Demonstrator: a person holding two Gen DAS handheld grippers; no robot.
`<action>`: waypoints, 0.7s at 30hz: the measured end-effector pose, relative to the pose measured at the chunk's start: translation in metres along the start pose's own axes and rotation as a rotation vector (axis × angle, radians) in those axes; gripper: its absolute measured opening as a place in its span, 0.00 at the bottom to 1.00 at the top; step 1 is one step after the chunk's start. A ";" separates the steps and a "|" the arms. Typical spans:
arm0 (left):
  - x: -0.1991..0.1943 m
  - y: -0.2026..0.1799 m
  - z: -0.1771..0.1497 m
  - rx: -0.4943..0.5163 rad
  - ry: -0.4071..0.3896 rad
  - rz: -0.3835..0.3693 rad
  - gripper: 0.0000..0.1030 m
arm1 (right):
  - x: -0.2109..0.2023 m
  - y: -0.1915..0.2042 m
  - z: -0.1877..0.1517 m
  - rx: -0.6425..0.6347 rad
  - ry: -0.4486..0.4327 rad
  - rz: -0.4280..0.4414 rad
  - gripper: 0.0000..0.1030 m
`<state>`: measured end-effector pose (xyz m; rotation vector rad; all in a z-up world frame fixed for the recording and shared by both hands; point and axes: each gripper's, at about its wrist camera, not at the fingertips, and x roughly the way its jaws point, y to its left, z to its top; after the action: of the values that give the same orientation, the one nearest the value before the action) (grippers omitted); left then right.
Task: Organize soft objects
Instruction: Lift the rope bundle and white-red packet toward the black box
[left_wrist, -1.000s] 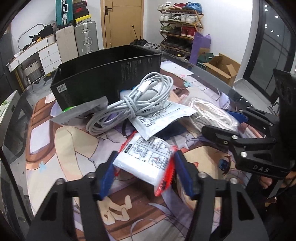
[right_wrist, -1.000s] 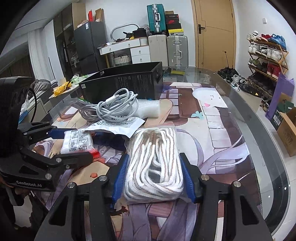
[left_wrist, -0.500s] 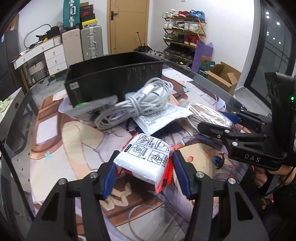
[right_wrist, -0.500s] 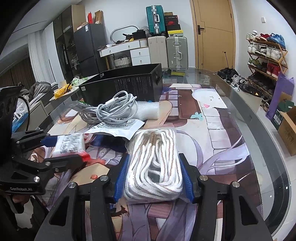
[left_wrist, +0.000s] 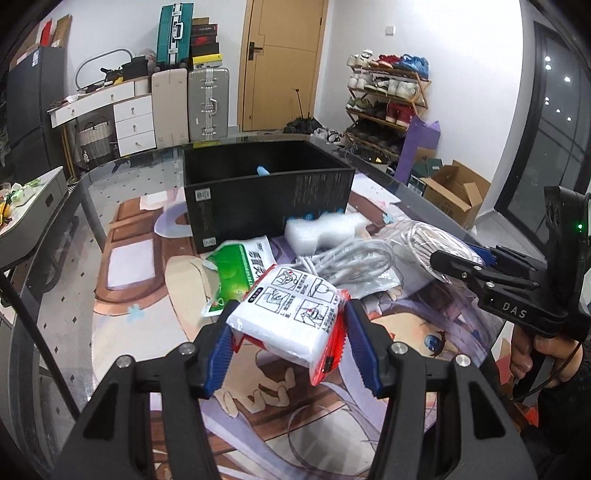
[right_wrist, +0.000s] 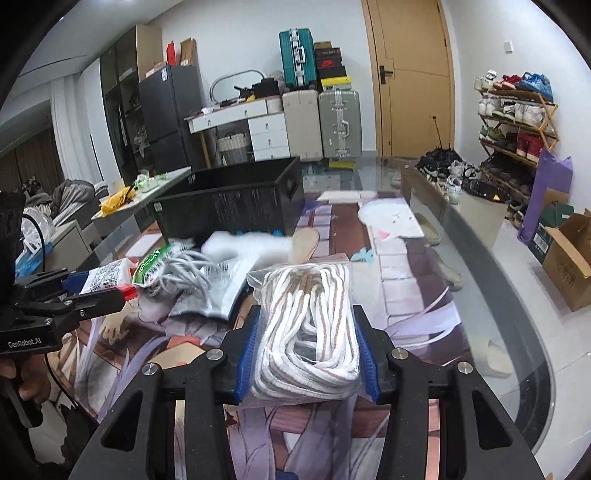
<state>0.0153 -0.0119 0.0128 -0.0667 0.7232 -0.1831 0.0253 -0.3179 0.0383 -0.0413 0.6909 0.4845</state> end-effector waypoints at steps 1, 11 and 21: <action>-0.001 0.000 0.001 -0.003 -0.006 0.001 0.55 | -0.003 -0.001 0.001 0.006 -0.011 0.004 0.45; -0.012 0.006 0.012 -0.040 -0.069 0.007 0.55 | -0.017 0.007 0.012 -0.022 -0.050 0.037 0.45; -0.014 0.015 0.034 -0.081 -0.127 0.011 0.55 | -0.017 0.022 0.035 -0.078 -0.073 0.073 0.45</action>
<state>0.0295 0.0059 0.0454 -0.1505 0.6044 -0.1375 0.0253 -0.2986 0.0783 -0.0716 0.6028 0.5808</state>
